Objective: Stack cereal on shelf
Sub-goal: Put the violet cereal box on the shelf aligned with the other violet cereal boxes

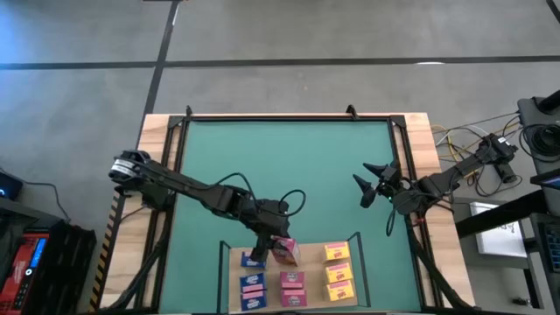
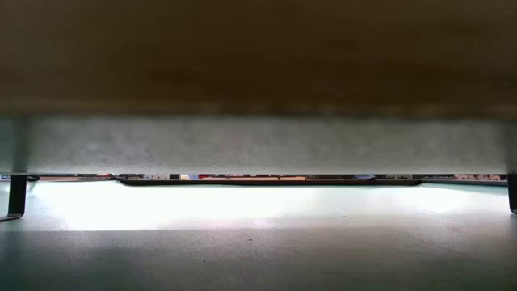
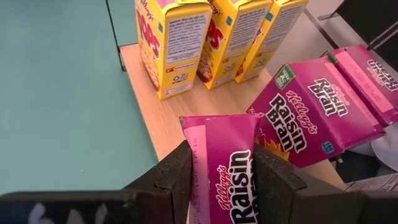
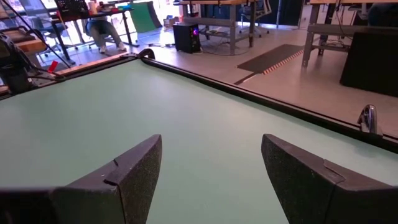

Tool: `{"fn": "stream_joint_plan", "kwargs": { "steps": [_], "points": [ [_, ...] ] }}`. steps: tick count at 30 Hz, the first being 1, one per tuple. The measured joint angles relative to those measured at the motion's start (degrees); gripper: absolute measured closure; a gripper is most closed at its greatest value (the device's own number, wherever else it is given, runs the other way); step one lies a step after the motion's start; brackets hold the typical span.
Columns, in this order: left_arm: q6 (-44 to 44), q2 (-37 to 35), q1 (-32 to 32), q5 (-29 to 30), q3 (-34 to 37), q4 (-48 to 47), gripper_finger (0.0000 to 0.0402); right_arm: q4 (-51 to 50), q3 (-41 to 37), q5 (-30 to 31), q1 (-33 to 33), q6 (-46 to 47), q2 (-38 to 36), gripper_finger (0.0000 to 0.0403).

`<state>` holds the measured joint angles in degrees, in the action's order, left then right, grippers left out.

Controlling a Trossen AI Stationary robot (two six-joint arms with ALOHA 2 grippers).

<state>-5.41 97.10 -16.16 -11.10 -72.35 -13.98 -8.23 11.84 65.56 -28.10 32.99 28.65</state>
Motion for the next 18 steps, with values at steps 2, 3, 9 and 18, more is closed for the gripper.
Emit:
{"fn": "stream_joint_plan", "kwargs": {
  "steps": [2,3,9,18],
  "points": [
    [0.0,0.2,-0.1,0.0,-0.1,0.0,0.0285,0.0,0.0,0.0,0.0,0.0,0.0,0.0138],
    [0.0,0.3,-0.2,0.0,-0.2,0.1,0.0285,0.0,0.0,0.0,0.0,0.0,0.0,0.0138],
    [-0.1,0.3,-0.2,0.6,-0.2,0.3,0.0285,0.0,0.0,0.0,0.0,0.0,0.0,0.0138],
    [1.0,0.3,-0.6,3.8,-0.2,0.5,0.0285,0.0,0.0,0.0,0.0,0.0,0.0,0.0138]
  ]
}}
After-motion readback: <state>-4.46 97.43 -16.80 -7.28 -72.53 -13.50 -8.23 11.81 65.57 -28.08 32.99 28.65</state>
